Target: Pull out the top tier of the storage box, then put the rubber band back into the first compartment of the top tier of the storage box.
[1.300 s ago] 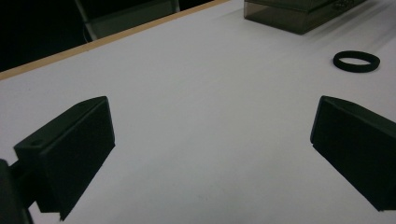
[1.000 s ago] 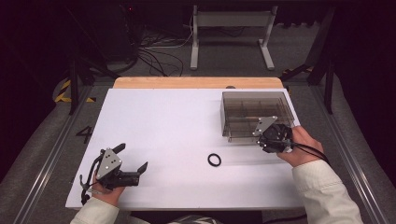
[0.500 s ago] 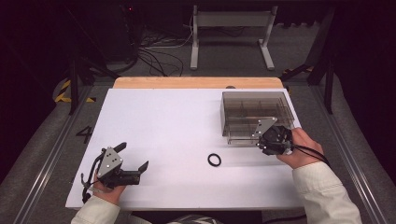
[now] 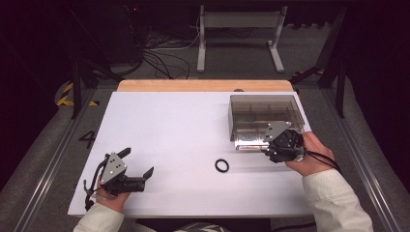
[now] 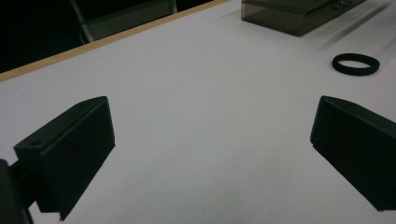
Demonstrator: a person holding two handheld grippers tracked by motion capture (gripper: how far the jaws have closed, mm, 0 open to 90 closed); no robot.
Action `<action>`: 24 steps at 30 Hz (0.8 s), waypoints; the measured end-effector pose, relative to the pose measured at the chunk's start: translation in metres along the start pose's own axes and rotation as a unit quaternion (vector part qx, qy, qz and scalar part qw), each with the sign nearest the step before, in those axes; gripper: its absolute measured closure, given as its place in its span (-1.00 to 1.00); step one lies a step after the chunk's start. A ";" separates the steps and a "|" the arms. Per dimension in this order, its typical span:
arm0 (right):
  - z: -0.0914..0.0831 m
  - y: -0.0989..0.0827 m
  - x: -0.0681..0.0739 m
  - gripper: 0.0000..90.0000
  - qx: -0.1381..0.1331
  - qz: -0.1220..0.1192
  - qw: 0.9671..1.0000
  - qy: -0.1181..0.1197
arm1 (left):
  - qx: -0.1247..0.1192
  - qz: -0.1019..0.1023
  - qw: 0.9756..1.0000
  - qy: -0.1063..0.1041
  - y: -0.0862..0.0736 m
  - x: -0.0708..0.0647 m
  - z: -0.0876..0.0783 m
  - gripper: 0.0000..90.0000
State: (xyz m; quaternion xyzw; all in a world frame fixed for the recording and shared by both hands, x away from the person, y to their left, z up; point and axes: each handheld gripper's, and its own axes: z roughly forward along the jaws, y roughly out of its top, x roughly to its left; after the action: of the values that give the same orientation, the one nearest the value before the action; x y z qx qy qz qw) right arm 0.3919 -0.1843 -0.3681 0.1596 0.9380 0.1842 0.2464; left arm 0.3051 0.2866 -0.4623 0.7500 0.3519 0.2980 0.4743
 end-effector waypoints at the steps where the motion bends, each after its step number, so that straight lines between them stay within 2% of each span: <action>1: -0.002 0.001 0.001 0.07 -0.009 0.002 1.000 -0.004 | -0.001 0.000 1.000 0.000 0.000 0.000 0.000 -0.99; 11: -0.012 0.009 0.008 0.02 -0.058 0.015 0.998 -0.005 | -0.001 0.000 1.000 0.000 0.000 0.000 0.000 -0.99; 14: -0.012 0.010 0.010 0.02 -0.066 0.022 0.998 0.002 | -0.002 0.000 1.000 0.000 0.000 0.000 0.000 -0.99; 17: -0.012 0.011 0.013 0.02 -0.070 0.019 0.997 0.006 | -0.002 0.001 1.000 -0.001 0.000 0.000 0.000 -0.99; 24: -0.014 0.017 0.019 0.03 -0.093 0.029 0.995 0.004 | -0.001 0.001 1.000 -0.001 0.000 0.000 0.000 -0.99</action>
State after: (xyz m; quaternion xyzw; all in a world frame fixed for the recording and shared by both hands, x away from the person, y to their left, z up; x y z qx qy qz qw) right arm 0.3728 -0.1658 -0.3575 0.1628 0.9126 0.2782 0.2513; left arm 0.3047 0.2865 -0.4622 0.7501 0.3503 0.2977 0.4755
